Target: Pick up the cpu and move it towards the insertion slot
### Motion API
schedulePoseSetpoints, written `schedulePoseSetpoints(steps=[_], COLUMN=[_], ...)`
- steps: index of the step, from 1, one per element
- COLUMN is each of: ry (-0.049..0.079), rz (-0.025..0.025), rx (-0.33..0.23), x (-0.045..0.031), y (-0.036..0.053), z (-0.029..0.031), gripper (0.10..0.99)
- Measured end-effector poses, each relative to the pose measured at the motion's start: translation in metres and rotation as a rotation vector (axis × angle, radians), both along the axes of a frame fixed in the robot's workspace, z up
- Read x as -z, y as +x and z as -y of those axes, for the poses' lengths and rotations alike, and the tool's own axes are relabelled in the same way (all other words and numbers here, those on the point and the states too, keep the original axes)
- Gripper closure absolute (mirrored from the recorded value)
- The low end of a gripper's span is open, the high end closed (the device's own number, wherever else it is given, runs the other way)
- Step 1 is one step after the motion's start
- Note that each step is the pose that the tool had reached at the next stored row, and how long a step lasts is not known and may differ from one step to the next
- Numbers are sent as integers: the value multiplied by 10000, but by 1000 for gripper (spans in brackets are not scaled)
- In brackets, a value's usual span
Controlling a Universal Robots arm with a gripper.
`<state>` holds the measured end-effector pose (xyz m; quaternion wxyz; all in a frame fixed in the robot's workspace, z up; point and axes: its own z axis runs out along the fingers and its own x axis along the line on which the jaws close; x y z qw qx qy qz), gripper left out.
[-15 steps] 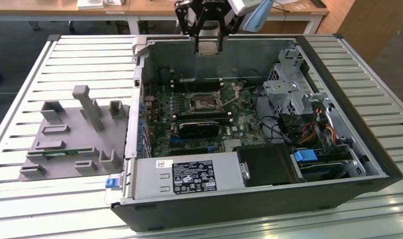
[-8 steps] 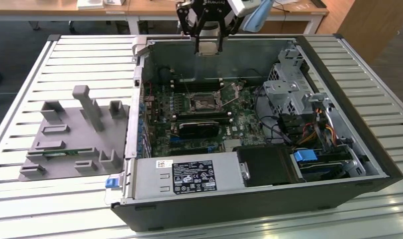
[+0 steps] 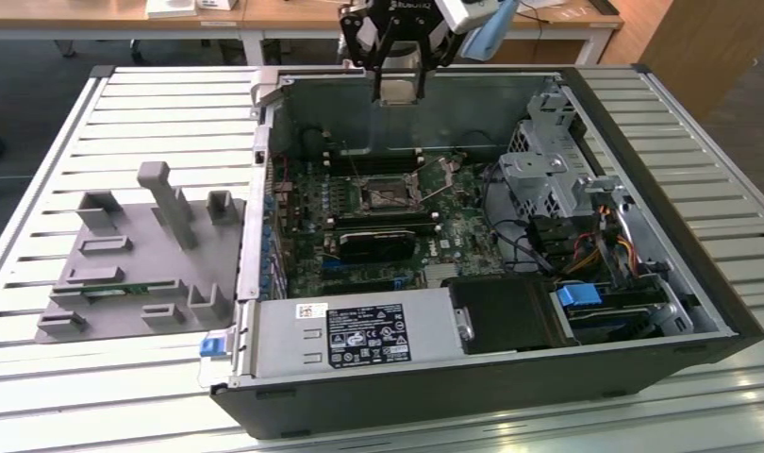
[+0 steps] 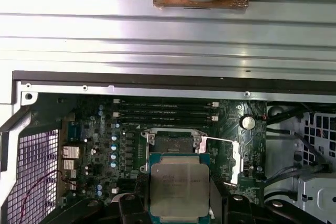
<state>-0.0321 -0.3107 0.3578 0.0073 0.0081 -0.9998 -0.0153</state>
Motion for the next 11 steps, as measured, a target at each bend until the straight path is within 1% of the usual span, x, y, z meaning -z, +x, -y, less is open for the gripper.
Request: schedulePoseSetpoints(steps=[4,11], ry=[-1,-1], rz=[6,10], rx=[0,1], x=[-30,-32], y=[0,0], z=[-1,-1], gripper=[545,545])
